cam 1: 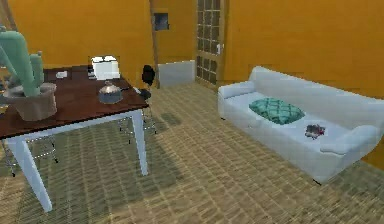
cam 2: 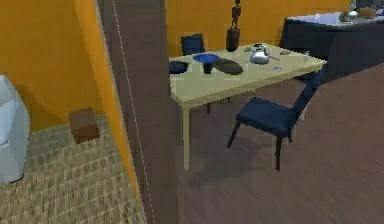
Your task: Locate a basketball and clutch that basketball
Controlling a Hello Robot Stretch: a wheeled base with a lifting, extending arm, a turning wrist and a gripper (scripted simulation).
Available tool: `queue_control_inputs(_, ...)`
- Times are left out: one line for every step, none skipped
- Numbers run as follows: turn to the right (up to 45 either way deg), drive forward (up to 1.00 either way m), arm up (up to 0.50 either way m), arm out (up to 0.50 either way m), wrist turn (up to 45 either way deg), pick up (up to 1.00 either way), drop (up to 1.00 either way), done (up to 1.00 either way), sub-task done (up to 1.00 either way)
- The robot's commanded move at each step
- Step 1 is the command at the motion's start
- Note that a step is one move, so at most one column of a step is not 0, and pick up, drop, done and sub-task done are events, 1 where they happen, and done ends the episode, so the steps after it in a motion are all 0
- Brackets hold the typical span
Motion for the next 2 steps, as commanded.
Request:
queue_control_inputs(0.0,1.0,0.0,0.0,0.0,0.0,0.0,0.0,0.0)
queue_control_inputs(0.0,0.6,0.0,0.0,0.0,0.0,0.0,0.0,0.0)
